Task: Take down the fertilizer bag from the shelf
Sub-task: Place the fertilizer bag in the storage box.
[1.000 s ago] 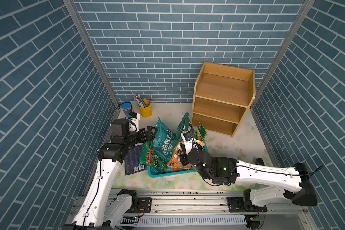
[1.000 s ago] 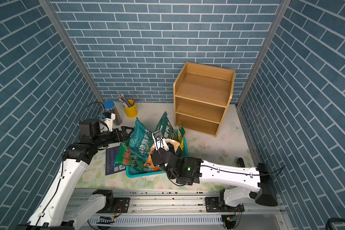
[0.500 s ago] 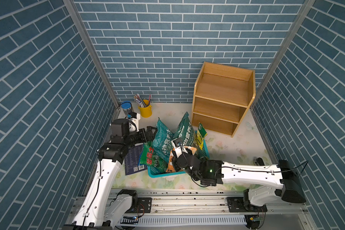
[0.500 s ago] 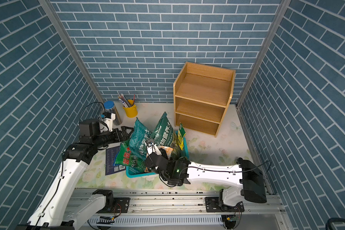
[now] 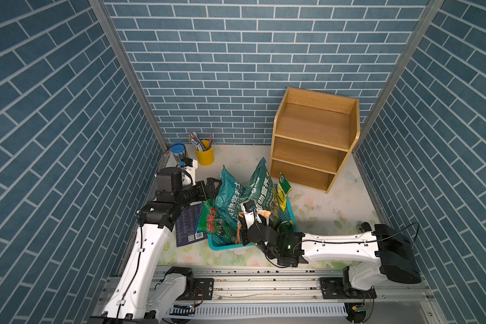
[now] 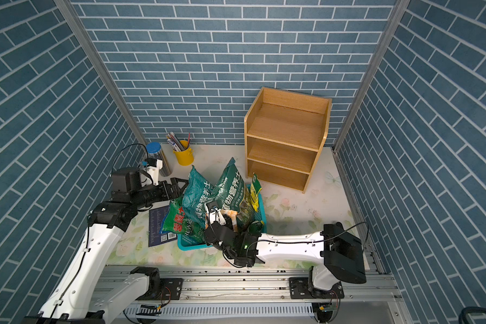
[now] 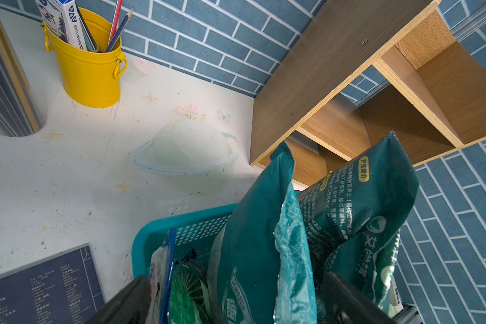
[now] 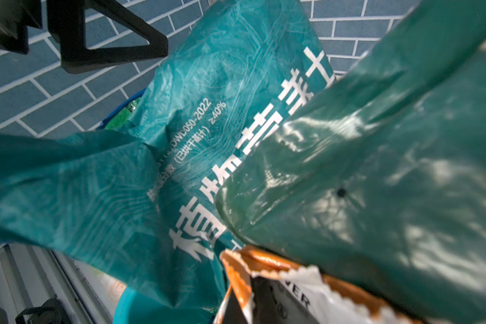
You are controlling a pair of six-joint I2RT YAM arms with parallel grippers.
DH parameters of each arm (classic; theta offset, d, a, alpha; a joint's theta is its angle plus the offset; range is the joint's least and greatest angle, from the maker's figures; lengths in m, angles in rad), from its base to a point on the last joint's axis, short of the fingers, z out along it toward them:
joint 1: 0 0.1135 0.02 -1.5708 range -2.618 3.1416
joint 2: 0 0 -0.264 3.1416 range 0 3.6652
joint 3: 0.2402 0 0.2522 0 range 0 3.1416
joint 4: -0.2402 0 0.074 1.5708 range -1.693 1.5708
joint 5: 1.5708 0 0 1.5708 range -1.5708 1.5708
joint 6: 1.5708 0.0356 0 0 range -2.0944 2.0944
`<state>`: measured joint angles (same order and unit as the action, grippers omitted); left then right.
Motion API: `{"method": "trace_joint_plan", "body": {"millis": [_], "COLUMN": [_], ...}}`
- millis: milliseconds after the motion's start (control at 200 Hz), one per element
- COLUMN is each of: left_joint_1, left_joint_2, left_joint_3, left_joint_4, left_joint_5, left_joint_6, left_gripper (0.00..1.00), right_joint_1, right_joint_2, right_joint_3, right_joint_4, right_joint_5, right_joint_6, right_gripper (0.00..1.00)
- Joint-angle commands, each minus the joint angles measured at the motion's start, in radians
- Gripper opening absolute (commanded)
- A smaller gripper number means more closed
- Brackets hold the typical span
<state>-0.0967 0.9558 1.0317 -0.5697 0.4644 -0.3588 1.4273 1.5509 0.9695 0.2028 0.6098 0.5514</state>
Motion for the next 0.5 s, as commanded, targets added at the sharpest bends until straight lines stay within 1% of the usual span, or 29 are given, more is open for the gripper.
{"method": "trace_joint_plan", "body": {"millis": [0, 115, 210, 230, 280, 340, 345, 350, 355, 365, 370, 385, 450, 495], "left_joint_1": [-0.001, -0.001, -0.001, -0.001, -0.001, -0.001, -0.001, -0.001, -0.001, -0.001, -0.001, -0.001, -0.001, -0.001], "left_joint_2": [-0.004, -0.005, -0.009, -0.013, -0.03, -0.068, -0.072, -0.077, -0.081, -0.09, -0.095, -0.11, -0.18, -0.239], "left_joint_3": [-0.016, -0.016, -0.016, -0.015, -0.015, -0.018, -0.019, -0.019, -0.019, -0.019, -0.019, -0.019, -0.023, -0.031], "left_joint_4": [0.013, 0.012, 0.016, 0.017, 0.022, 0.038, 0.04, 0.041, 0.042, 0.045, 0.047, 0.051, 0.077, 0.099], "left_joint_5": [0.0, 0.0, 0.007, 0.009, 0.014, 0.013, 0.013, 0.012, 0.011, 0.01, 0.01, 0.009, 0.003, -0.018], "left_joint_6": [0.005, 0.006, 0.009, 0.009, 0.014, 0.015, 0.015, 0.015, 0.015, 0.015, 0.015, 0.015, 0.017, 0.011], "left_gripper": [1.0, 1.0, 1.0, 1.0, 1.0, 1.0, 1.0, 1.0, 1.0, 1.0, 1.0, 1.0, 1.0, 1.0], "right_joint_1": [0.024, 0.062, 0.082, 0.085, 0.087, 0.086, 0.087, 0.087, 0.087, 0.087, 0.087, 0.086, 0.085, 0.084], "right_joint_2": [0.069, 0.1, 0.064, 0.052, 0.008, -0.055, -0.062, -0.067, -0.069, -0.084, -0.089, -0.105, -0.18, -0.238], "right_joint_3": [-0.035, -0.023, 0.015, 0.027, 0.048, 0.059, 0.059, 0.06, 0.06, 0.061, 0.061, 0.063, 0.072, 0.071], "right_joint_4": [0.02, 0.017, -0.026, -0.04, -0.074, -0.095, -0.096, -0.096, -0.097, -0.096, -0.097, -0.098, -0.101, -0.074], "right_joint_5": [0.016, 0.057, 0.102, 0.116, 0.144, 0.177, 0.182, 0.186, 0.19, 0.197, 0.199, 0.209, 0.278, 0.319], "right_joint_6": [0.05, 0.051, 0.026, 0.022, 0.007, -0.018, -0.022, -0.025, -0.027, -0.035, -0.037, -0.051, -0.09, -0.144], "right_gripper": [0.0, 0.0, 0.0, 0.05, 0.27, 0.45, 0.49, 0.61, 0.8, 0.94, 0.97, 1.0, 1.0, 1.0]}}
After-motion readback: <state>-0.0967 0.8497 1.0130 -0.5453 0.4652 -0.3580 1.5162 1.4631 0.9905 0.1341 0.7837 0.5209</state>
